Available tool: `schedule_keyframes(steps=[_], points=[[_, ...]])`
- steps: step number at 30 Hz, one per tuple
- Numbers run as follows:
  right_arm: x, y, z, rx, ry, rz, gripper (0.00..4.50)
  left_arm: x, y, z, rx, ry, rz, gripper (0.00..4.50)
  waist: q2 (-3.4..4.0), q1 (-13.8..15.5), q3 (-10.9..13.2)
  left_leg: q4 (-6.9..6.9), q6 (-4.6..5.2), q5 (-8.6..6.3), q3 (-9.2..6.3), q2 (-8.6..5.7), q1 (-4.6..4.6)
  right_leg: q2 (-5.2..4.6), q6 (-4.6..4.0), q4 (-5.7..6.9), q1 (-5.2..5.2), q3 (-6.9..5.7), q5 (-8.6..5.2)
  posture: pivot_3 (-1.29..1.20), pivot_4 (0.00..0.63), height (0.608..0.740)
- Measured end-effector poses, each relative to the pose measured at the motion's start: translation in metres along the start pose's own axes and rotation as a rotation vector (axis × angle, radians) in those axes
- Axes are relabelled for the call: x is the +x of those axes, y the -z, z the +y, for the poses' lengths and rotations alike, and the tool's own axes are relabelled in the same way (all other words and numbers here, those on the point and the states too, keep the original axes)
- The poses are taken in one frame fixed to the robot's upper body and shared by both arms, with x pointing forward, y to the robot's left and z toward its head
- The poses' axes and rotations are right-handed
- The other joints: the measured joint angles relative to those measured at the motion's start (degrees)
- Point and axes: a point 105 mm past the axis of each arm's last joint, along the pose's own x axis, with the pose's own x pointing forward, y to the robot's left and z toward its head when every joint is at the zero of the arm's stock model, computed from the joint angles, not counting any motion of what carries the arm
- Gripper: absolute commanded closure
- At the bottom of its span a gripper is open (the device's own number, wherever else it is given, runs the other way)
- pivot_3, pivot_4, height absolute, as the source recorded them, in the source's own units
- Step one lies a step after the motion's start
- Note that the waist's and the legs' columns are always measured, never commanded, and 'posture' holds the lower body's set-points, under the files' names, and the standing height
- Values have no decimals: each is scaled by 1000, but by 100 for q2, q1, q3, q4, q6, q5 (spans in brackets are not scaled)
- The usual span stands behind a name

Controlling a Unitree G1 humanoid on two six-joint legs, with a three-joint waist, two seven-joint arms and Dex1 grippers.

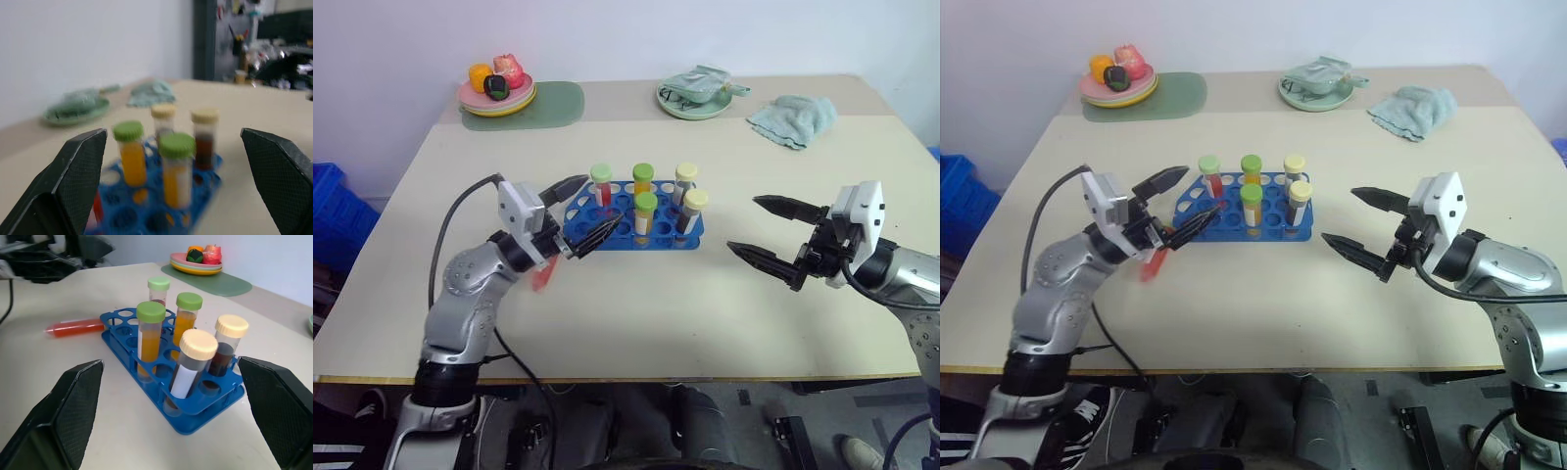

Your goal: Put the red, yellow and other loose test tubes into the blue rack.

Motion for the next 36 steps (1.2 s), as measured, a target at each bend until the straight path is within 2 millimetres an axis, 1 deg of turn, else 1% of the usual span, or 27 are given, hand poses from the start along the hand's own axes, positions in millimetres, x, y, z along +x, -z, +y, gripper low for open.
schedule_keyframes(steps=[2, 3, 6, 9, 12, 13, 16, 18, 20, 21, 24, 26, 31, 34, 36], points=[[0, 1, -1, 1, -3, -1, 0, -15, 0, 1, -36, -26, 96, 29, 0, -5, 0, -1, -1, 0, 0, 4, 0, 4, 0, 1, -2, 0, 0, 0, 150, 740], [-1, 3, -2, -1, -1, 3, 0, -23, -1, 5, -41, -52, 152, 29, 0, 4, 0, -2, -1, 0, 0, 4, 0, 5, 0, 2, -2, 0, 0, 0, 150, 740], [-1, 4, -3, -7, -3, 6, 0, -39, -11, 25, -54, -164, 220, 29, 0, 16, 0, -1, 0, 0, 0, 1, 1, 4, -1, 0, 2, 0, 0, 0, 150, 740], [-1, 4, -2, -8, -11, 4, 0, -48, -24, 44, -80, -272, 265, 29, -1, 12, 1, -1, -1, 0, -1, 0, 1, 3, -1, 1, 1, 0, 0, 0, 150, 740], [0, 3, -2, -11, -17, 0, 0, -54, -36, 57, -77, -365, 306, 29, 0, -2, 0, -3, -1, -1, 1, 1, 3, 4, -1, 2, -1, 1, 0, 0, 150, 740], [0, 3, -2, -11, -18, -1, 0, -54, -36, 58, -84, -393, 326, 29, 0, -1, 0, -3, -1, -1, 0, 1, 3, 3, -1, 1, -1, 1, 0, 0, 150, 740], [4, 2, 0, -15, -29, -6, 0, -56, -24, 53, -165, -432, 441, 29, -1, 2, 1, -2, -2, -1, 0, 1, 2, 3, -1, 3, -2, 1, 0, 0, 150, 740], [5, 1, 0, -20, -33, -11, 0, -63, -14, 50, -170, -457, 552, 29, -1, -8, 1, -5, -2, -1, 0, 1, 1, 4, -1, 5, -6, 2, 0, 0, 150, 740], [5, 1, -1, -20, -32, -11, 0, -73, -6, 51, -171, -513, 666, 29, -1, -4, 1, -7, -2, -1, 1, 1, 2, 5, -1, 5, -7, 4, 0, 0, 150, 740], [5, 1, -1, -21, -33, -11, 0, -76, -1, 53, -213, -530, 713, 29, -1, 13, 1, -6, -2, 0, 0, 1, 4, 5, -1, 6, -4, 3, 0, 0, 150, 740], [5, 0, -1, -22, -33, -12, 0, -82, 11, 53, -345, -520, 768, 29, -2, -2, 1, -5, -2, -1, 1, -1, 3, 4, -1, 7, -6, 3, 0, 0, 150, 740], [5, 0, -1, -21, -33, -11, 0, -81, 15, 57, -340, -540, 811, 29, -3, 2, 2, -6, -3, -1, 0, 0, 1, 5, -1, 6, -9, 3, 0, 0, 150, 740], [5, 1, 0, -21, -33, -12, 0, -71, 12, 66, -370, -505, 890, 29, -3, 4, 2, -6, -4, -1, 1, -3, 1, 3, -1, 5, -8, 5, 0, 0, 150, 740], [6, 1, 0, -21, -36, -15, 0, -65, 15, 68, -431, -470, 941, 29, -3, -9, 2, -6, -4, -1, 1, -2, 3, 3, -1, 9, -10, 5, 0, 0, 150, 740], [7, 0, 0, -22, -36, -16, 0, -66, 23, 66, -499, -452, 987, 29, -2, -13, 2, -7, -4, -1, 1, -2, 3, 3, -1, 12, -13, 6, 0, 0, 150, 740]])
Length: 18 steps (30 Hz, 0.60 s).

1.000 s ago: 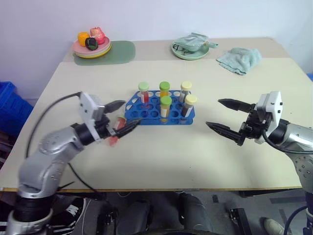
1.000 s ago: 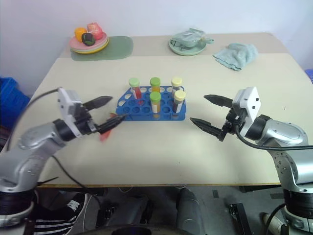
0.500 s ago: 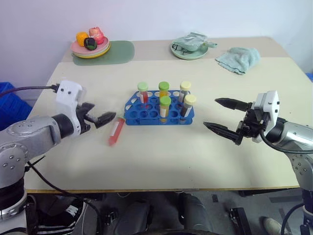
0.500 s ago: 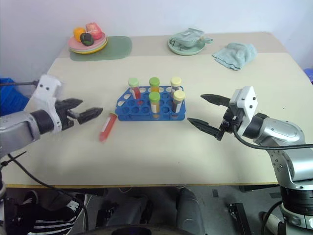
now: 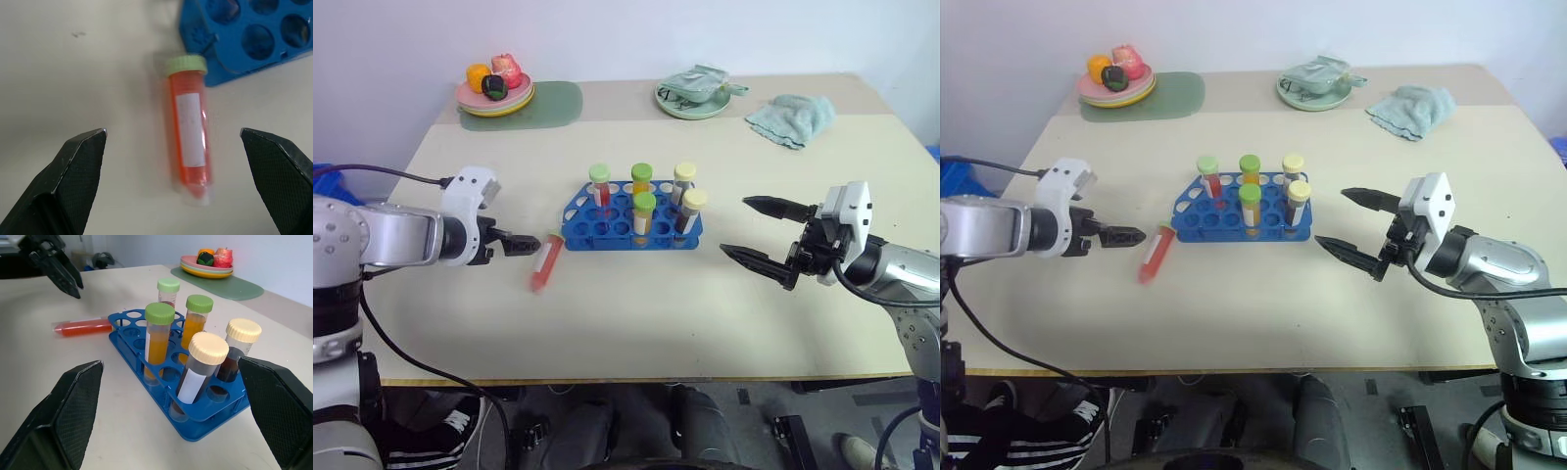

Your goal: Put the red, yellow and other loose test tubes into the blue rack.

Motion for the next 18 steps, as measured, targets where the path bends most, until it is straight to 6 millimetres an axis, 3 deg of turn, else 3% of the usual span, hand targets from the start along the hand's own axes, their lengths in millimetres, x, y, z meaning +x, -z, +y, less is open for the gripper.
schedule_keyframes(steps=[4, 11, 18], points=[[0, 0, 0, -2, 2, 1, 0, 14, 13, 4, -77, 21, 112, 29, 0, -5, 0, 1, 0, 0, 0, 0, -2, 1, 0, 0, -2, 1, 0, 0, 150, 740], [2, 1, 1, 5, 4, -12, 0, 25, -9, -12, -82, 58, 142, 29, -1, 8, 0, 7, 0, 0, -4, -8, -2, -3, 0, 0, 2, 1, 0, 0, 150, 740], [2, 2, 0, 7, 14, -11, 0, 38, 0, -22, -34, 67, 224, 29, -1, -114, 0, 3, -1, 1, -3, -5, -3, -2, 0, 3, -5, 1, 0, 0, 150, 740]])
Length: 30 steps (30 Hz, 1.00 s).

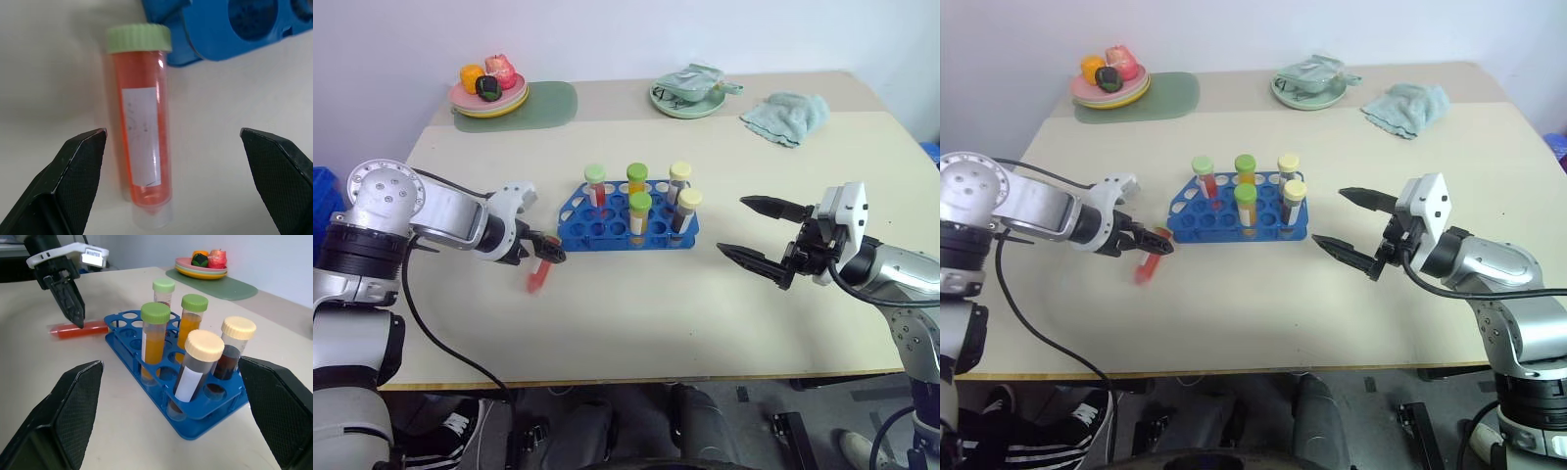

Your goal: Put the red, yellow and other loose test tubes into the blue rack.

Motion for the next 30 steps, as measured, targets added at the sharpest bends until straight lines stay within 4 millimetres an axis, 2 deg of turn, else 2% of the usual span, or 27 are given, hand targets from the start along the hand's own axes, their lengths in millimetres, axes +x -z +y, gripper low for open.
schedule_keyframes(steps=[6, 17, 18, 20, 22, 30], points=[[-1, 2, 0, 5, 8, 5, 0, 16, 6, -3, 35, -31, 23, 29, 0, -20, 0, 1, 0, 0, 0, 0, 0, 0, 0, 0, 0, 0, 0, 0, 150, 740], [-1, 3, 0, 9, 21, 6, 0, 15, 2, 6, 33, -87, 13, 29, 0, -15, 0, 2, 0, 0, 1, -1, 0, 0, 0, -1, 2, 0, 0, 0, 150, 740], [-1, 3, -1, 9, 22, 6, 0, 16, 1, 6, 32, -91, 10, 534, 0, -14, 0, 2, 0, 0, 1, -1, 0, -1, 0, -1, 2, 0, 0, 0, 150, 740], [-1, 3, -1, 8, 22, 5, 0, 17, 0, 6, 33, -98, 6, 1269, 0, -13, 0, 2, 0, 0, 1, -1, 0, -1, 0, -1, 2, 0, 0, 0, 150, 740], [-1, 3, -1, 8, 23, 5, 0, 19, 0, 4, 35, -93, 5, 2309, 0, -15, 0, 3, 0, 0, 1, -1, 0, -1, 0, -1, 2, 0, 0, 0, 150, 740], [-1, 3, -1, 8, 22, 5, 0, 19, -2, 5, 24, -94, -11, 2309, 0, -17, 0, 3, 0, 0, 1, -1, 0, -1, 0, 0, 1, 0, 0, 0, 150, 740]])
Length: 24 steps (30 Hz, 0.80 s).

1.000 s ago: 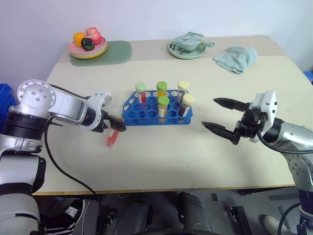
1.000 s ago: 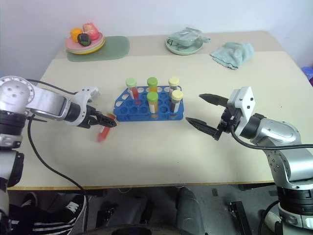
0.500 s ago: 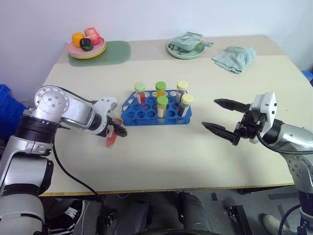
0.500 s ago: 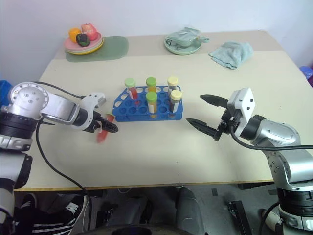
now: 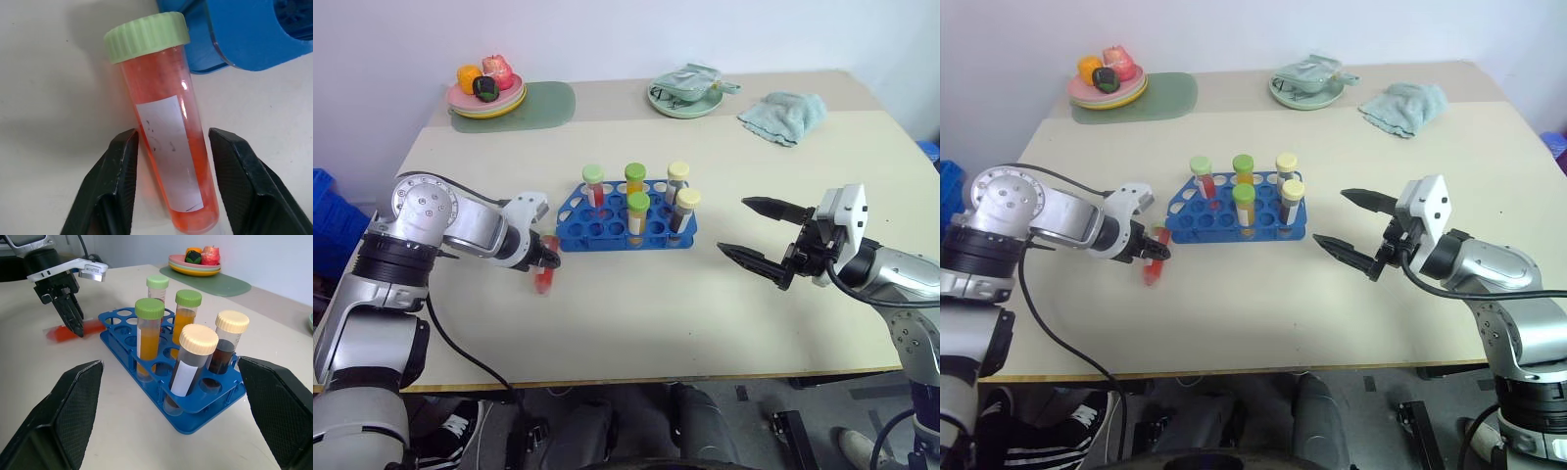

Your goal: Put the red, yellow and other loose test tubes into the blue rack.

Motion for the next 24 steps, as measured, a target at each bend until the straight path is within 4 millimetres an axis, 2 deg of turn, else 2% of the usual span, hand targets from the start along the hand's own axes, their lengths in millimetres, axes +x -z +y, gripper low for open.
schedule_keyframes(steps=[2, 5, 6, 7, 17, 21, 24], points=[[0, 0, 0, 0, 0, 0, 0, 0, -1, -2, 10, 0, -5, 2309, 0, 0, 0, 0, 0, 0, 0, 0, 0, 0, 0, 0, 0, 0, 0, 0, 150, 740], [0, 0, 0, 0, 0, 0, 0, 0, -1, -2, 14, -5, -14, 3137, 0, -1, 0, 0, 0, 0, 0, 0, 0, -1, 0, 0, 0, 0, 0, 0, 150, 740], [0, 0, 0, 0, 0, 0, 0, -2, -2, -1, -1, -1, -29, 3540, 0, 4, 0, 0, 0, 0, 0, 0, 1, 0, 0, 1, 0, 0, 0, 0, 150, 740], [0, 0, 0, -1, 0, -1, 0, -3, -2, 0, -4, -4, -33, 3626, 0, 10, 0, 0, 0, 0, -2, 0, 0, 0, 0, 0, 1, 0, 0, 0, 150, 740], [1, -2, 0, -9, -9, -5, 0, -6, 1, 3, -27, -11, -58, 3632, 0, -8, 0, 1, 0, 0, -1, -1, 0, -1, 0, 1, 0, 0, 0, 0, 150, 740], [1, -2, 0, -9, -13, -4, 0, -20, -2, 11, -71, -39, -138, 3632, 0, -3, 0, 1, 0, 0, -1, 0, 0, -1, 0, 3, -1, 1, 0, 0, 150, 740], [1, -2, 0, -13, -14, -4, 0, -26, -3, 15, -184, -39, -240, 3632, 0, 2, -1, 4, 0, 0, -1, 1, 1, -3, 0, 4, 0, 3, 0, 0, 150, 740]])
